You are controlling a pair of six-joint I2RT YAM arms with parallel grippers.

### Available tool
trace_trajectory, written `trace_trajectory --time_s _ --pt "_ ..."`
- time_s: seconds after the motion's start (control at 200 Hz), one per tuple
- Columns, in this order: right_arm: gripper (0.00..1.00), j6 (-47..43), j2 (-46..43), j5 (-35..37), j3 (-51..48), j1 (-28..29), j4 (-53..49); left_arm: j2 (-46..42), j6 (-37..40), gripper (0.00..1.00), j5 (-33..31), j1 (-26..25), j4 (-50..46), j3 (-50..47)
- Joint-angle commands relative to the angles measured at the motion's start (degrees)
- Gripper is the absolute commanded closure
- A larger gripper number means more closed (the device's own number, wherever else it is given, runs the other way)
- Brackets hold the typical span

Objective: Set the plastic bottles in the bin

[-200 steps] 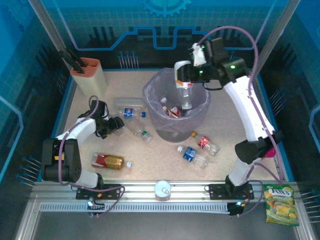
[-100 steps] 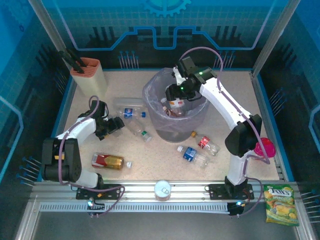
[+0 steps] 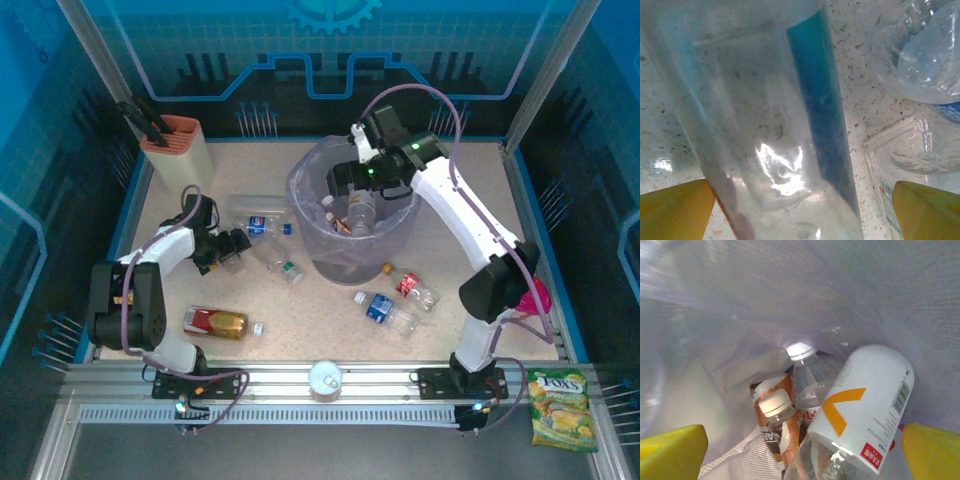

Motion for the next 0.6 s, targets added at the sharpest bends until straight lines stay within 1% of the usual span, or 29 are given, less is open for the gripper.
trace_trajectory --time_s 0.0,0.07,0.155,0.25,0.305,0.38,0.475,0.54,0.595 --pt "0.00 -2.37 -5.62 3.14 1.02 0.32 2.01 1.06 -0.25 0.11 1.06 0.44 1.50 0.67" --pt "0.00 -2.31 -7.95 5.27 0.69 -0.29 3.05 1.85 -0.23 0.13 1.03 0.44 1.42 0.78" --pt "0.00 -2.66 -11.99 5.40 -0.56 -1.38 5.64 2.62 -0.08 0.18 1.17 0.44 1.47 0.59" --pt "0.00 -2.48 -18.54 7.12 -5.46 -3.01 10.35 3.10 0.02 0.23 0.99 0.44 1.42 0.43" --pt "0.00 -1.00 -22.24 6.51 -8.94 -5.85 12.32 3.15 0.14 0.28 0.77 0.44 1.25 0.33" --pt "0.00 3.04 -26.31 1.49 -13.52 -12.77 13.39 2.96 0.09 0.34 0.48 0.44 0.74 0.40" --pt "0.00 8.46 -31.18 -7.37 -22.08 -22.44 16.68 2.26 0.07 0.41 0.05 0.46 -0.08 0.76" --pt "0.00 13.01 -33.29 -14.07 -27.99 -28.37 19.36 1.50 0.03 0.43 -0.36 0.44 -0.85 1.02" --pt "0.00 16.12 -34.05 -19.01 -32.03 -31.91 21.29 0.74 -0.04 0.45 -0.58 0.51 -1.49 1.28"
